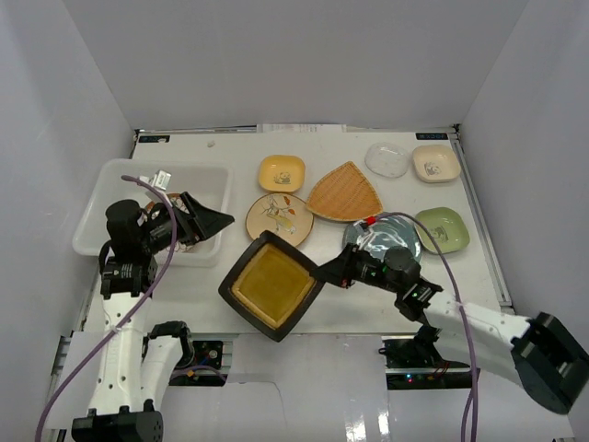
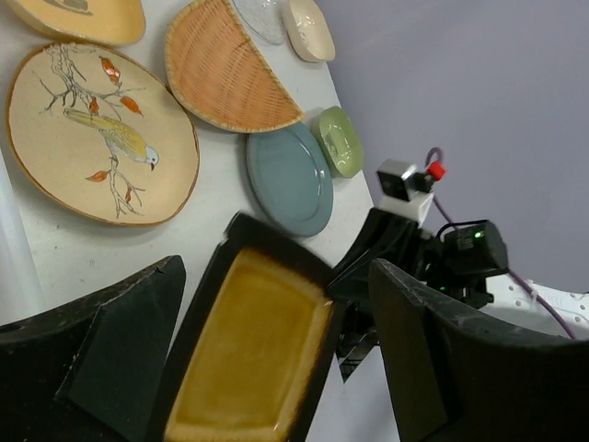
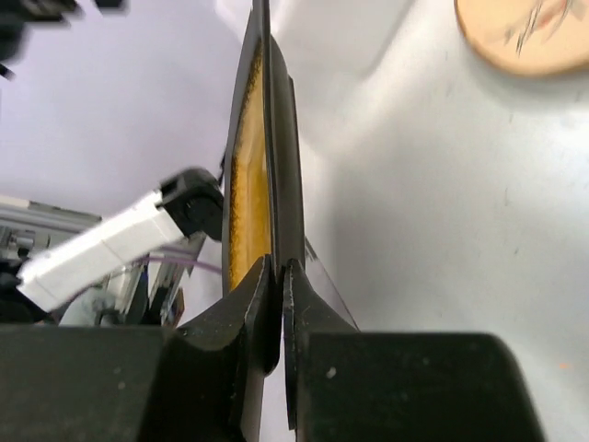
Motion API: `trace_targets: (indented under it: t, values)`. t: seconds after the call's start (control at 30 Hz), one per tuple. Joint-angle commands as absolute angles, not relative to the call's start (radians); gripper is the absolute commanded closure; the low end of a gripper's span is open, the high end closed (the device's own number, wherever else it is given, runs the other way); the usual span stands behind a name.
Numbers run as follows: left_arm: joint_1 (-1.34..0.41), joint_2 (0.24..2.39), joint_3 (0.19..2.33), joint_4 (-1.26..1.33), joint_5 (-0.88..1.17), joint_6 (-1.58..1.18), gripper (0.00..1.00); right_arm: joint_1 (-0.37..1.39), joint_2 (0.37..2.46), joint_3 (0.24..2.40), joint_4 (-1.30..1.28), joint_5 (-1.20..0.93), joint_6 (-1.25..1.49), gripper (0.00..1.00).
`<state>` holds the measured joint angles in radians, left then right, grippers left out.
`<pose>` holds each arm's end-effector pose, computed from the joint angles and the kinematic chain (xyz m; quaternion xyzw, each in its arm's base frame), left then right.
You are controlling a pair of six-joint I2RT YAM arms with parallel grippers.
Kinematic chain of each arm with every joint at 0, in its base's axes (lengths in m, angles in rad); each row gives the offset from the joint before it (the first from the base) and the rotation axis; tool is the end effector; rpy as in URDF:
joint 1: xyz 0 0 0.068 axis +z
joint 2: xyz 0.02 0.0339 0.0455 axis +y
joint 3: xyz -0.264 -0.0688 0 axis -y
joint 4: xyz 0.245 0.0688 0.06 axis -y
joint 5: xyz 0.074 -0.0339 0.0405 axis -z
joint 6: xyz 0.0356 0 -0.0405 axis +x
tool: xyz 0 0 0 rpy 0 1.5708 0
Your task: Place the plates into the plastic bin on the countertop
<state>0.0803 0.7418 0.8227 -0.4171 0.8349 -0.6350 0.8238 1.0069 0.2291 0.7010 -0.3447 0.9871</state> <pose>0.1587 -0.0137 0.3392 -0.0411 0.7804 -0.4629 0.4184 0.1289 0.1569 0.1992 -0.0572 0.7300 0.6043 0.3142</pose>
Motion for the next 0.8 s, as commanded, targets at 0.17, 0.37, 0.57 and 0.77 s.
trace_targets:
  t: [0.17, 0.37, 0.57, 0.77]
  values:
    - [0.068, 0.644, 0.769, -0.561, 0.824, -0.597, 0.1, 0.631, 0.77, 0.403, 0.511, -0.38, 0.954, 0.92]
    - [0.064, 0.63, 0.726, -0.591, 0.836, -0.58, 0.11, 0.566, 0.865, 0.494, 0.564, -0.429, 0.989, 0.92]
    - [0.06, 0.614, 0.624, -0.594, 0.809, -0.589, 0.12, 0.538, 0.905, 0.561, 0.601, -0.433, 1.021, 0.92]
    - [0.045, 0.606, 0.52, -0.416, 0.804, -0.736, 0.16, 0.537, 0.945, 0.537, 0.745, -0.468, 1.109, 0.92]
